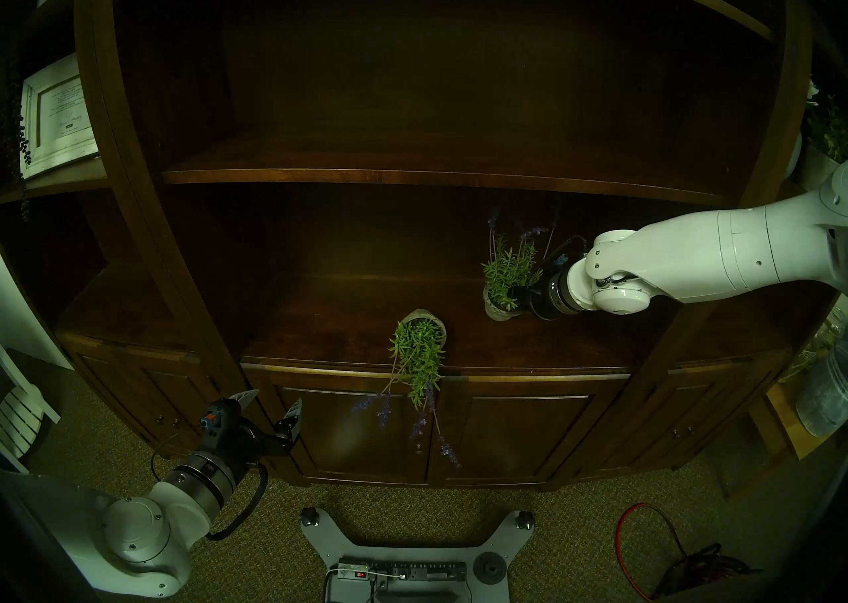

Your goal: Place the fake decorative plant upright

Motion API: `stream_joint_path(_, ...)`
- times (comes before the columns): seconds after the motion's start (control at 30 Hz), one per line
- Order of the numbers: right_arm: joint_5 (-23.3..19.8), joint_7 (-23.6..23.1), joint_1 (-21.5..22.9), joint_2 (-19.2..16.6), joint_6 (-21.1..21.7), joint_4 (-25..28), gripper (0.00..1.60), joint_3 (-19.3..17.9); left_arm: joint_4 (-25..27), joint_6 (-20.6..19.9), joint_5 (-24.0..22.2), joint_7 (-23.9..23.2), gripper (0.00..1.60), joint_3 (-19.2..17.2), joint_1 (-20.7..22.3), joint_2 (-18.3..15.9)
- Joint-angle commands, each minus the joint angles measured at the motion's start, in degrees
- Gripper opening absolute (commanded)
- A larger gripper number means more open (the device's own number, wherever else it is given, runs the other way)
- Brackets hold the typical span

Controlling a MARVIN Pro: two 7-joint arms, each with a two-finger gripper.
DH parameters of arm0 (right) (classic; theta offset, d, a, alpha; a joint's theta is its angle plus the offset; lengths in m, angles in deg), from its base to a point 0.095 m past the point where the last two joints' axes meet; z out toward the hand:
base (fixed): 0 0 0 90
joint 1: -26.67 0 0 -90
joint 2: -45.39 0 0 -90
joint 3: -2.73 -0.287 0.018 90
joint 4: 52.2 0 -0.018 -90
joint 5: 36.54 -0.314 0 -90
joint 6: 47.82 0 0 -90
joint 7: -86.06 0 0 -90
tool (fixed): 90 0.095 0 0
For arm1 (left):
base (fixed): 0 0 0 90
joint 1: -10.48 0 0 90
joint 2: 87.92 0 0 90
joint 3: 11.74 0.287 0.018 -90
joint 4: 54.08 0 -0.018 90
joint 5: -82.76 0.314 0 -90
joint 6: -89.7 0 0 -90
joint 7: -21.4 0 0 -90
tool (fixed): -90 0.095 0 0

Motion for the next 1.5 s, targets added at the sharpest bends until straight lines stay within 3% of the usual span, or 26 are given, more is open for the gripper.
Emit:
stream_joint_path(0.0,0.2,-0.3,0.5,-0.1,-0.1,-0.3,0.8,-0.3,0.5,0.4,0.1,0.1,1.6,-0.6,0.5,0.0)
stream_joint_path(0.83,2.3,0.0,3.7,-2.4,-1.6,3.3,0.83,-0.2,0.5,0.4,0.1,0.0,1.6,-0.6,0.6,0.0)
stream_joint_path(1.0,2.5,0.1,3.9,-2.5,-1.6,3.4,0.75,-0.2,0.5,0.4,0.1,0.0,1.6,-0.6,0.6,0.0)
stream_joint_path(1.1,2.4,0.2,4.0,-2.6,-1.6,3.4,0.55,-0.2,0.5,0.4,0.1,0.0,1.6,-0.6,0.6,0.0)
stream_joint_path(1.47,1.5,0.9,4.1,-2.3,-0.8,2.9,0.55,-0.5,0.5,0.4,0.1,0.0,1.6,-0.6,0.6,0.0)
